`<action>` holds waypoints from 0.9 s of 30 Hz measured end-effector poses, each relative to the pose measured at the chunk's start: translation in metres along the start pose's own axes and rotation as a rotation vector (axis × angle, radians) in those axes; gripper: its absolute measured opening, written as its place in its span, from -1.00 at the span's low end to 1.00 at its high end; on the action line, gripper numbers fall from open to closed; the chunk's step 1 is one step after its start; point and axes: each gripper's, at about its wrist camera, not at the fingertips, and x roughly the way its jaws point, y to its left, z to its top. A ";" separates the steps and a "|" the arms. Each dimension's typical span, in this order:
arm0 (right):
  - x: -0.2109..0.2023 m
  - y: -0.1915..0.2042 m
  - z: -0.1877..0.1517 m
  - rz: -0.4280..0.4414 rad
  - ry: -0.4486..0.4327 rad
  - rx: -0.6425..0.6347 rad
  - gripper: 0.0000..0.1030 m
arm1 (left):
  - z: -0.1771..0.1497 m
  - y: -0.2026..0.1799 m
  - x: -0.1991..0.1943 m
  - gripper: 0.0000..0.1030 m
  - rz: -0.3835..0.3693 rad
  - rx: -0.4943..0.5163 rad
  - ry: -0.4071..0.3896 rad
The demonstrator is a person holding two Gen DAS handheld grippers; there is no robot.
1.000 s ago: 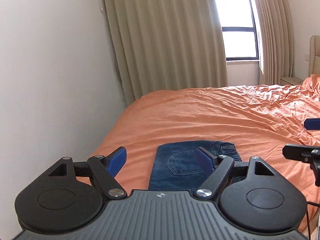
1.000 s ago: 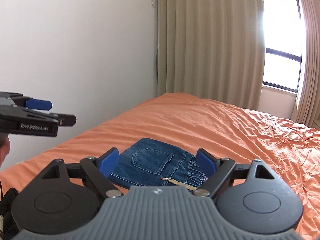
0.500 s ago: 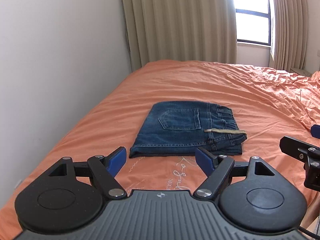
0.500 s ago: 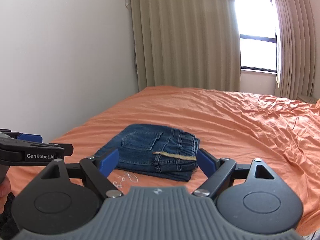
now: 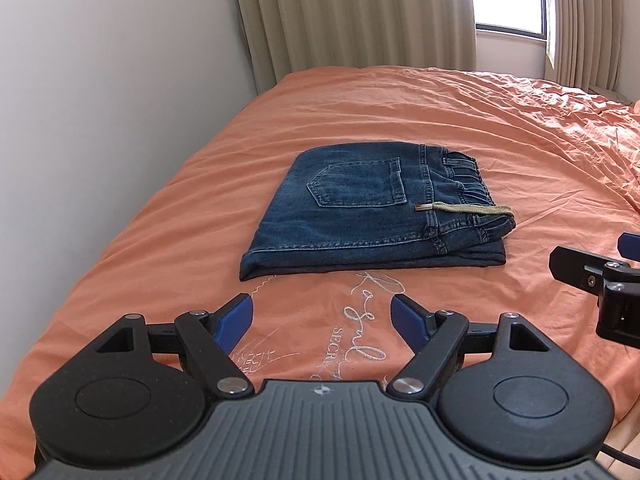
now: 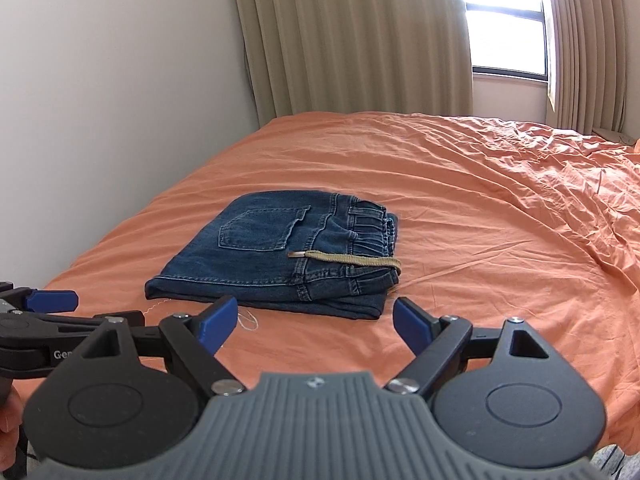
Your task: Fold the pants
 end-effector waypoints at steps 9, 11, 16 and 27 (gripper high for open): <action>0.004 -0.010 -0.002 -0.028 0.024 0.031 0.58 | 0.013 -0.010 0.005 0.78 -0.038 0.024 -0.006; 0.000 -0.010 -0.001 -0.032 0.018 0.028 0.58 | 0.015 -0.011 0.005 0.78 -0.048 0.023 -0.006; -0.005 -0.010 0.000 -0.029 0.002 0.028 0.58 | 0.015 -0.010 0.001 0.78 -0.051 0.015 -0.017; -0.012 -0.004 0.000 -0.005 -0.009 0.020 0.58 | 0.014 -0.008 -0.005 0.78 -0.052 0.007 -0.022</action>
